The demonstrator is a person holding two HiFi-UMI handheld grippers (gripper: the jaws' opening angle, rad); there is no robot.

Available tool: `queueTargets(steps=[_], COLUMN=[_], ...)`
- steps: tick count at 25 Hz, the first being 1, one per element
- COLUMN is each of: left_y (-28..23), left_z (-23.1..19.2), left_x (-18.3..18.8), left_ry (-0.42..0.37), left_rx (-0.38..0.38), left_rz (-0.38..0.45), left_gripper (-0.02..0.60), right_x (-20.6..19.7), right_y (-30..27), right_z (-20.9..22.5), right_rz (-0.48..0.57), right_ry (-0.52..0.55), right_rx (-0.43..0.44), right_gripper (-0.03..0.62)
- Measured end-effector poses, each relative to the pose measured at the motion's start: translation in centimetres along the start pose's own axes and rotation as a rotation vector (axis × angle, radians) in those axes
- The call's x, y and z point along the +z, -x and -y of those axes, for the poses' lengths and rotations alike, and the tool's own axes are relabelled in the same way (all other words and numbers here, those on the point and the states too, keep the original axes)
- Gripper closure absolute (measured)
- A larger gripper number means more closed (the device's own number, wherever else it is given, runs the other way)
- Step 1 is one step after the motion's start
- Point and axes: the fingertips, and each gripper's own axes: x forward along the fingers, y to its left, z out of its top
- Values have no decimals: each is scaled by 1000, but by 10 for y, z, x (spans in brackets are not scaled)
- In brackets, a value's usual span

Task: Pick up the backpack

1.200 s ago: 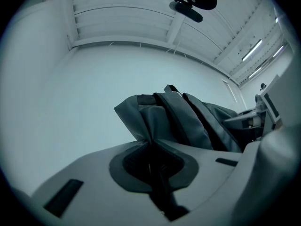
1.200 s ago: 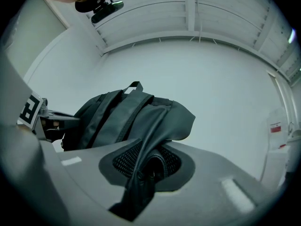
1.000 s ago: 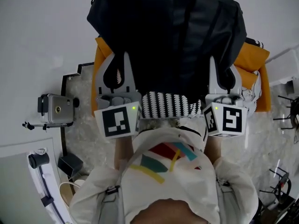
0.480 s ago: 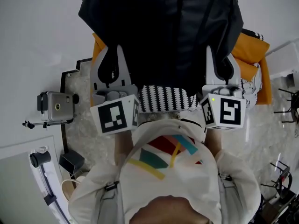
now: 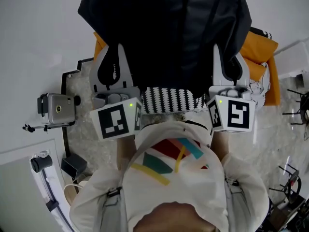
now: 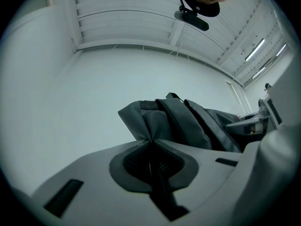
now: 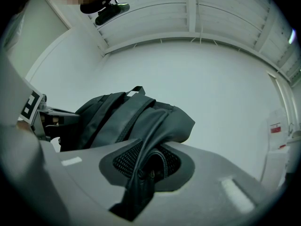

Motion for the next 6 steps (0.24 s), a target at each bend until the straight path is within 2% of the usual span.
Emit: queueTargets(steps=[6], left_y=[0], left_z=[1], left_x=[3], left_ry=[2], left_rx=[5], left_rz=[5], left_gripper=[548], right_x=[0], right_y=[0], right_z=[2], right_rz=[-6], right_ry=[5], right_rx=[5], right_gripper=[522])
